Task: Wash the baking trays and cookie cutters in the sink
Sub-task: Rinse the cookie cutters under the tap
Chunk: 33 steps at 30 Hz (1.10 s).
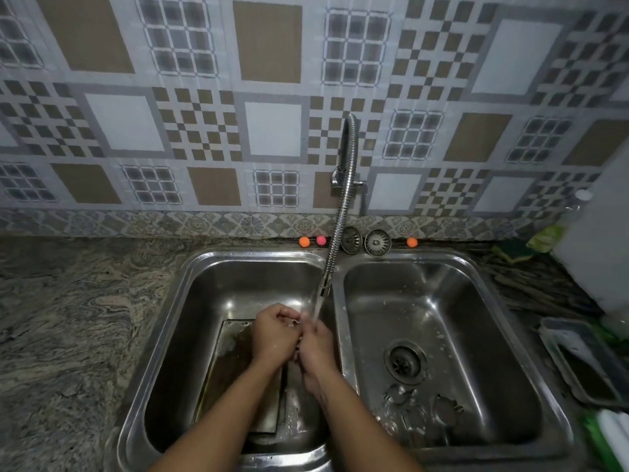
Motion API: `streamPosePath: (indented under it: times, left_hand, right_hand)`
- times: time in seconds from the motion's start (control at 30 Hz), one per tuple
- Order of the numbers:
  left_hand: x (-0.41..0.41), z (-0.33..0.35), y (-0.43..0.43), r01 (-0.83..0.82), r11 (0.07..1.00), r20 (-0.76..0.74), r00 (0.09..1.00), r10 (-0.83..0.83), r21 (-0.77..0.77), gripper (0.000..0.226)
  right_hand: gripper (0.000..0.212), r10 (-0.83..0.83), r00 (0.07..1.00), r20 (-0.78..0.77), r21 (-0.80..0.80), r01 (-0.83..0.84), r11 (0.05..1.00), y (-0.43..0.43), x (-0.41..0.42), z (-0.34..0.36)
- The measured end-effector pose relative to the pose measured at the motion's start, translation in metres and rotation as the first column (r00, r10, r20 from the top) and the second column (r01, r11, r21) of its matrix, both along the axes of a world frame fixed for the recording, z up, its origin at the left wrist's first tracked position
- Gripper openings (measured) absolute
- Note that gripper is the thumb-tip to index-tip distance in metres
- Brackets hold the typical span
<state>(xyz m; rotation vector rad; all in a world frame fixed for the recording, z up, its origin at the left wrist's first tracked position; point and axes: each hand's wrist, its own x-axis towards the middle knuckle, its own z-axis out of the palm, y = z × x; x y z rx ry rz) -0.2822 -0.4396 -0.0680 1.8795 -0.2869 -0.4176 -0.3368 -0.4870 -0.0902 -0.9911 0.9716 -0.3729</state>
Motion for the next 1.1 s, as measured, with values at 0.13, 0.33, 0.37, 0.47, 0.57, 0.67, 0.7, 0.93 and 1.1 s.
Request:
streamPosePath:
  times: [0.13, 0.33, 0.37, 0.47, 0.57, 0.67, 0.7, 0.93, 1.1]
  left_hand:
    - [-0.012, 0.009, 0.001, 0.112, 0.982, -0.196, 0.97, -0.141, -0.15, 0.016]
    - [-0.018, 0.008, -0.013, -0.238, 0.958, -0.114, 0.968, 0.222, -0.16, 0.017]
    - [-0.021, 0.009, -0.016, -0.241, 0.957, -0.069, 0.97, 0.232, -0.162, 0.016]
    - [-0.031, 0.009, -0.028, -0.165, 0.978, -0.021, 0.986, 0.164, -0.125, 0.021]
    - [-0.034, 0.006, -0.043, -0.137, 0.985, -0.118, 0.985, 0.124, -0.106, 0.022]
    - [-0.05, 0.009, -0.064, -0.073, 0.991, -0.131, 0.99, 0.058, -0.11, 0.012]
    - [-0.058, 0.008, -0.073, -0.024, 0.994, -0.133, 0.991, 0.009, -0.108, 0.013]
    - [-0.102, 0.004, -0.154, 0.207, 0.958, -0.592, 0.754, -0.285, -0.198, 0.024]
    - [-0.135, 0.001, -0.223, 0.261, 0.911, -0.653, 0.636, -0.411, -0.318, 0.017]
  right_hand:
    - [0.039, -0.147, 0.986, -0.081, 0.133, 0.157, 0.979, -0.024, -0.001, 0.017]
    - [0.034, -0.045, 0.999, -0.016, 0.276, 0.047, 0.96, -0.007, 0.007, 0.02]
    - [0.036, -0.058, 0.998, 0.013, 0.295, 0.052, 0.954, -0.004, 0.007, 0.016]
    - [0.038, -0.103, 0.99, 0.096, 0.454, 0.048, 0.89, -0.011, -0.002, 0.03]
    - [0.035, -0.143, 0.972, 0.184, 0.563, 0.015, 0.826, -0.028, -0.016, 0.039]
    - [0.034, -0.169, 0.967, 0.189, 0.578, 0.029, 0.815, -0.049, -0.028, 0.038]
    - [0.034, -0.183, 0.97, 0.162, 0.549, 0.065, 0.833, -0.059, -0.033, 0.035]
    - [0.031, -0.162, 0.957, -0.241, -0.09, 0.145, 0.985, -0.187, -0.1, 0.009]
    - [0.028, -0.098, 0.944, -0.316, -0.296, 0.0, 0.955, -0.252, -0.148, 0.012]
